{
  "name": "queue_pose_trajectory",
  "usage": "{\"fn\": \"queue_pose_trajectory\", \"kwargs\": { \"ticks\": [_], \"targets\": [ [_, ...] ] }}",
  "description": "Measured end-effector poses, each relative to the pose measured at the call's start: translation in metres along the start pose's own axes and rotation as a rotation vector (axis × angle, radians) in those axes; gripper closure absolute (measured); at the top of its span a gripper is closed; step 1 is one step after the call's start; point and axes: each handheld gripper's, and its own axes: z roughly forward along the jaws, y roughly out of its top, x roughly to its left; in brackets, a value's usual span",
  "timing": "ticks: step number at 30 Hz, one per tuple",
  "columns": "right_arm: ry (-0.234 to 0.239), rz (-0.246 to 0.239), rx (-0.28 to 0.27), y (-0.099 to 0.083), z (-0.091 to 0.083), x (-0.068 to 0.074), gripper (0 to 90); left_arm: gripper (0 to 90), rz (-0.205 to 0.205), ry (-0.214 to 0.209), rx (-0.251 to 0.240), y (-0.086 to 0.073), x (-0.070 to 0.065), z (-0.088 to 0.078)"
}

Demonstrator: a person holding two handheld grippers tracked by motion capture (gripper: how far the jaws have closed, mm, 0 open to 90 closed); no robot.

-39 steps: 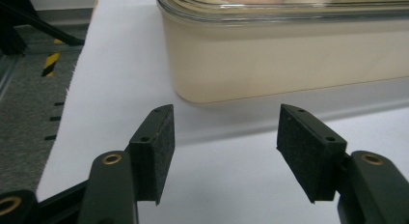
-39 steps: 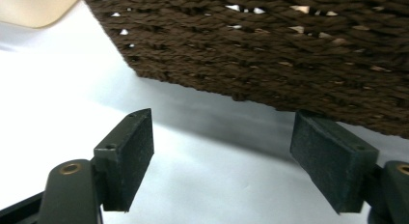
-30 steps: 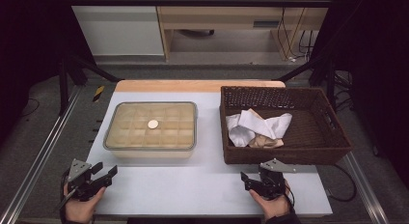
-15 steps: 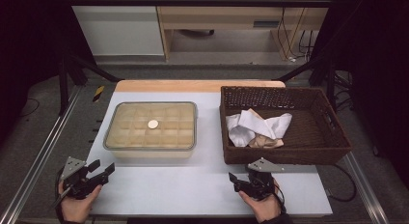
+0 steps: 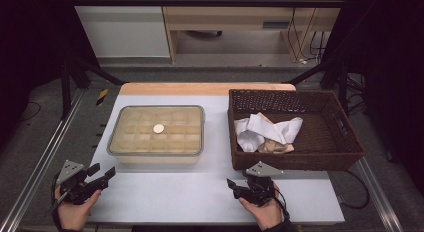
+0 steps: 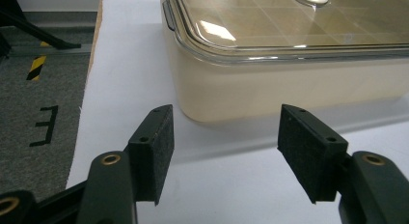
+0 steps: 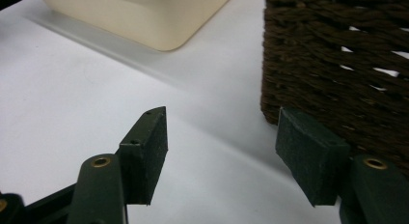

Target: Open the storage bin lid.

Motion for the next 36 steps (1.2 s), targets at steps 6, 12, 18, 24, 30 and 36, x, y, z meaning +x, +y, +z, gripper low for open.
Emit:
{"fn": "queue_pose_trajectory", "kwargs": {
  "ticks": [6,12,18,24,30,36],
  "targets": [
    [0.03,-0.017,0.009,0.004,0.006,0.008,35.6,37.3,0.002,0.002,-0.01,0.006,0.001,-0.002],
    [0.049,-0.017,0.003,0.01,0.01,0.015,35.5,37.0,-0.004,0.001,-0.021,0.011,0.003,-0.004],
    [0.069,-0.035,0.0,0.02,0.015,0.023,34.4,36.9,0.0,-0.004,-0.02,0.014,0.001,0.0],
    [0.088,-0.044,-0.02,0.033,0.02,0.03,32.8,36.9,0.004,0.002,-0.031,0.023,0.0,0.0],
    [0.097,-0.053,-0.05,0.048,0.03,0.038,31.1,36.9,0.005,0.011,-0.05,0.033,0.002,0.002],
    [0.107,-0.041,-0.056,0.062,0.038,0.04,30.2,37.0,-0.002,0.018,-0.055,0.041,0.005,0.006]
  ]
}}
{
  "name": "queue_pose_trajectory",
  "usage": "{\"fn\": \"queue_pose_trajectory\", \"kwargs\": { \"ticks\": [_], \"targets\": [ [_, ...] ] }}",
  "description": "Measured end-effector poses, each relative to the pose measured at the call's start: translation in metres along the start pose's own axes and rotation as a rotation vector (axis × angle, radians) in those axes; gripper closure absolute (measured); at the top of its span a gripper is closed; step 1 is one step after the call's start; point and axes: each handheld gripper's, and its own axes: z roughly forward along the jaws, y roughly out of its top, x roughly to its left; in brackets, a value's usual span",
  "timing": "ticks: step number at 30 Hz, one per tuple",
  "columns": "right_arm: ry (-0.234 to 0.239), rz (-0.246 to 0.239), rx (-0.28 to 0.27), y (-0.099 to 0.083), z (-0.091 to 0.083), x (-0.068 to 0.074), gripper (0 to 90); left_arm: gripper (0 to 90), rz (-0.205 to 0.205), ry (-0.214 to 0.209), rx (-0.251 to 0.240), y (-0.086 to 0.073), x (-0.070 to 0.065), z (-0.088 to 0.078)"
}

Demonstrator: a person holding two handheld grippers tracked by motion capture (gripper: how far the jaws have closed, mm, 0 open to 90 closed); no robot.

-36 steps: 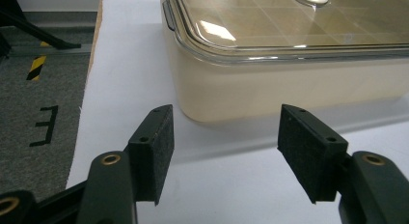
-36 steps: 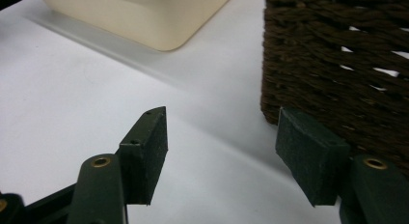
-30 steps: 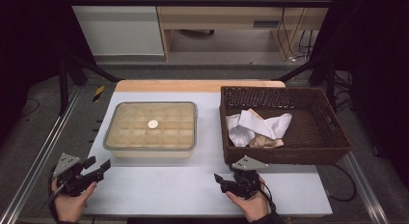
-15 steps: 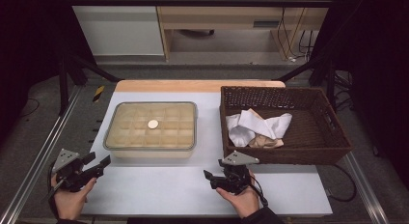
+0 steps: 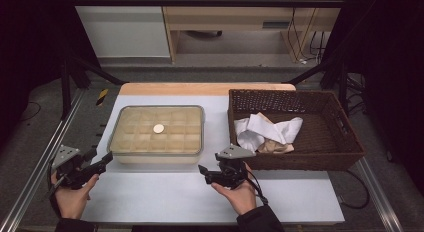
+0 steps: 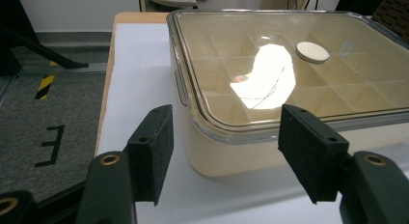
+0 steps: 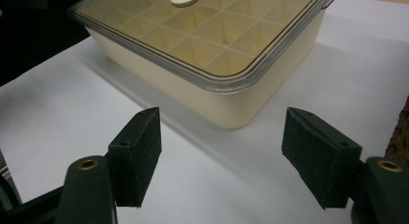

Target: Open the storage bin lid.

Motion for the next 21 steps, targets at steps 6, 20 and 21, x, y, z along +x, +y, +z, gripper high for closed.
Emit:
{"fn": "queue_pose_trajectory", "kwargs": {
  "ticks": [6,20,21],
  "targets": [
    [-0.013,0.007,-0.004,0.008,0.01,-0.002,29.8,37.0,-0.008,0.003,-0.005,0.009,0.004,0.007],
    [-0.026,0.021,0.001,0.021,0.028,0.004,29.8,37.3,-0.019,-0.004,-0.015,0.027,0.009,0.018],
    [-0.027,0.017,0.001,0.021,0.029,0.004,29.8,37.3,-0.019,-0.003,-0.014,0.027,0.009,0.019]
  ]
}}
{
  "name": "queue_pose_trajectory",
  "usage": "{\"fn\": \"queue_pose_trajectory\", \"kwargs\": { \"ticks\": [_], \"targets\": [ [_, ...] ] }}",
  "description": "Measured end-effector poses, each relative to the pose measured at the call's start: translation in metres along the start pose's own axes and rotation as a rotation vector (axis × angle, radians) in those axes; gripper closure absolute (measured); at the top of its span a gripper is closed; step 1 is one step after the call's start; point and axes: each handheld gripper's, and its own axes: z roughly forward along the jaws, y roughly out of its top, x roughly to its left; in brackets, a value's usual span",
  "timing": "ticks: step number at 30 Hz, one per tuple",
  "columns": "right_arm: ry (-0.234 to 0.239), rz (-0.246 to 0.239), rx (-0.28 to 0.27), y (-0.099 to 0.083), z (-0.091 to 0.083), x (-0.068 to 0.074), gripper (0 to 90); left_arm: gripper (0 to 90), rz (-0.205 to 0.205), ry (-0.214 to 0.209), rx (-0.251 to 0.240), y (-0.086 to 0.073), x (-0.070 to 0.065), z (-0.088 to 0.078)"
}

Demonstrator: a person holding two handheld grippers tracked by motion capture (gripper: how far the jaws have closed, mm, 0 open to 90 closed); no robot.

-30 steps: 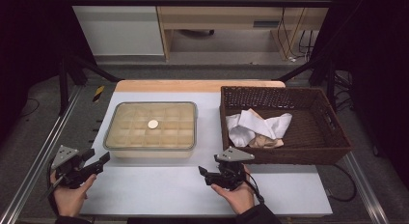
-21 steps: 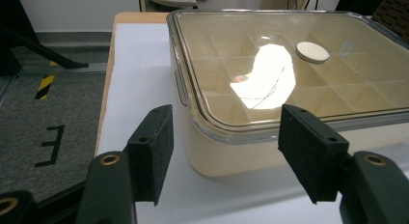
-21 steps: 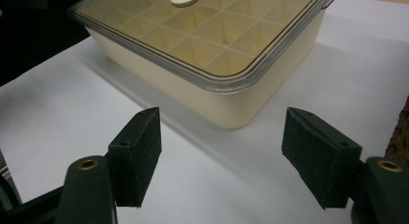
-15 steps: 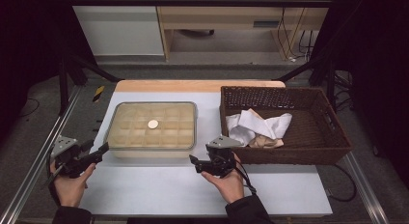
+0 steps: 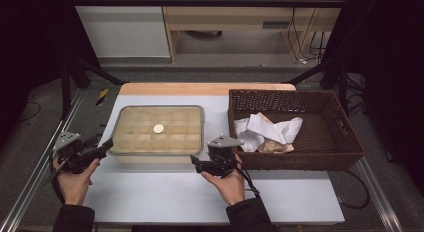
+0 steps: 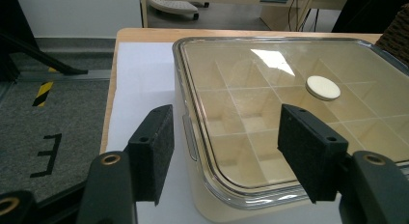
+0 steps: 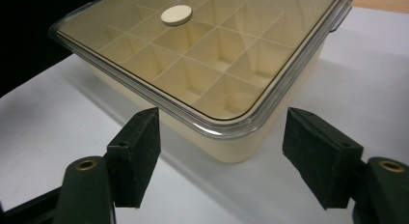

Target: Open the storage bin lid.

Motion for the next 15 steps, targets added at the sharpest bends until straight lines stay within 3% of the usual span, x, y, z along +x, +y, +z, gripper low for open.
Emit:
{"fn": "queue_pose_trajectory", "kwargs": {
  "ticks": [7,15],
  "targets": [
    [-0.013,0.003,0.003,0.009,0.014,0.008,29.8,37.6,0.007,0.018,0.004,0.004,0.004,0.007],
    [-0.051,0.006,-0.021,0.023,0.034,0.012,29.6,37.5,-0.027,0.022,0.005,0.012,0.013,0.017]
  ]
}}
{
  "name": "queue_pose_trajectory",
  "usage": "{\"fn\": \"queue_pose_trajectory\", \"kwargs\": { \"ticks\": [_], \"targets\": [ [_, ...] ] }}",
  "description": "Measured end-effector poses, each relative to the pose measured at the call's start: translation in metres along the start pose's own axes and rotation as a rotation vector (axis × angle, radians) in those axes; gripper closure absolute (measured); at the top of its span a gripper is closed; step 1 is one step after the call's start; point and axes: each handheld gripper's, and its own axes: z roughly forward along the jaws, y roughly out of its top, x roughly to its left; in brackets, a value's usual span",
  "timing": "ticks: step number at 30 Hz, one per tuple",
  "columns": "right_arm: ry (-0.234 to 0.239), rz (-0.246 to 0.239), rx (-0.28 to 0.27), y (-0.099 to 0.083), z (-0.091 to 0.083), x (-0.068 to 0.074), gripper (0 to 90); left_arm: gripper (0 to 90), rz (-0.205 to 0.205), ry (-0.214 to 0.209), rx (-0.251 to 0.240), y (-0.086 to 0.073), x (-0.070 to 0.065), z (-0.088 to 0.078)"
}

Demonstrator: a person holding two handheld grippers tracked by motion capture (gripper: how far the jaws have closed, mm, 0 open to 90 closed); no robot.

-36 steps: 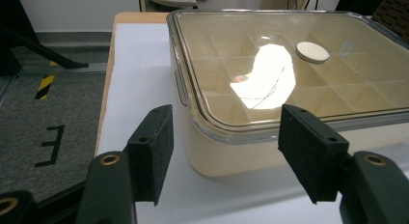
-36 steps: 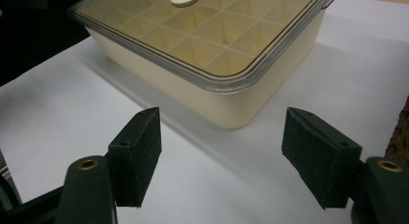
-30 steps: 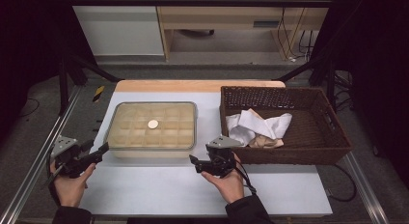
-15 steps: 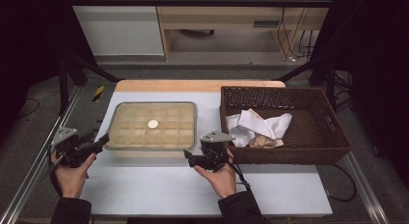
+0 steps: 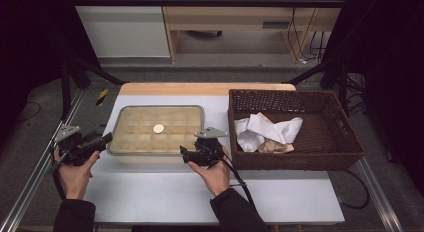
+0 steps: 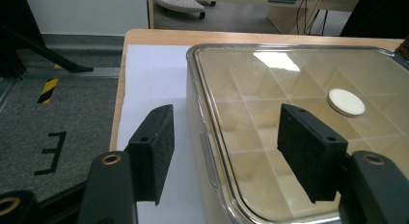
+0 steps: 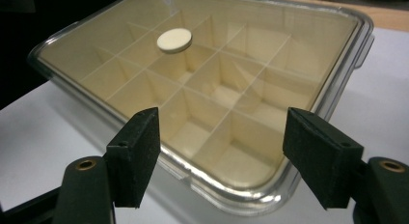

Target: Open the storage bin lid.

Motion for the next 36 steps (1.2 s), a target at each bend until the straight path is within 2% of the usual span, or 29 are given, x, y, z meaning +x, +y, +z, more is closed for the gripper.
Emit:
{"fn": "queue_pose_trajectory", "kwargs": {
  "ticks": [5,9,12,15,17,24,30,31,36],
  "targets": [
    [-0.013,0.028,-0.031,0.011,0.01,-0.004,29.5,37.6,-0.003,0.001,0.014,0.005,0.005,0.009],
    [-0.024,0.052,-0.047,0.021,0.015,-0.009,29.4,37.6,0.014,-0.004,0.032,0.008,0.007,0.019],
    [-0.047,0.054,-0.05,0.028,0.021,-0.012,29.2,37.6,0.012,-0.016,0.037,0.01,0.008,0.026],
    [-0.07,0.071,-0.039,0.034,0.028,-0.016,28.9,37.7,0.002,-0.031,0.041,0.011,0.009,0.035],
    [-0.087,0.073,-0.031,0.037,0.032,-0.02,28.6,37.7,0.01,-0.024,0.06,0.01,0.011,0.041],
    [-0.109,0.121,-0.008,0.04,0.048,-0.033,27.8,37.5,0.008,-0.019,0.111,0.007,0.017,0.057],
    [-0.137,0.12,0.013,0.041,0.056,-0.039,27.6,36.7,-0.011,-0.046,0.12,0.006,0.021,0.066],
    [-0.136,0.132,0.018,0.041,0.057,-0.039,27.6,36.4,-0.014,-0.051,0.124,0.006,0.021,0.067],
    [-0.15,0.13,0.015,0.042,0.061,-0.043,27.8,35.3,0.004,-0.062,0.132,0.009,0.019,0.071]
  ]
}}
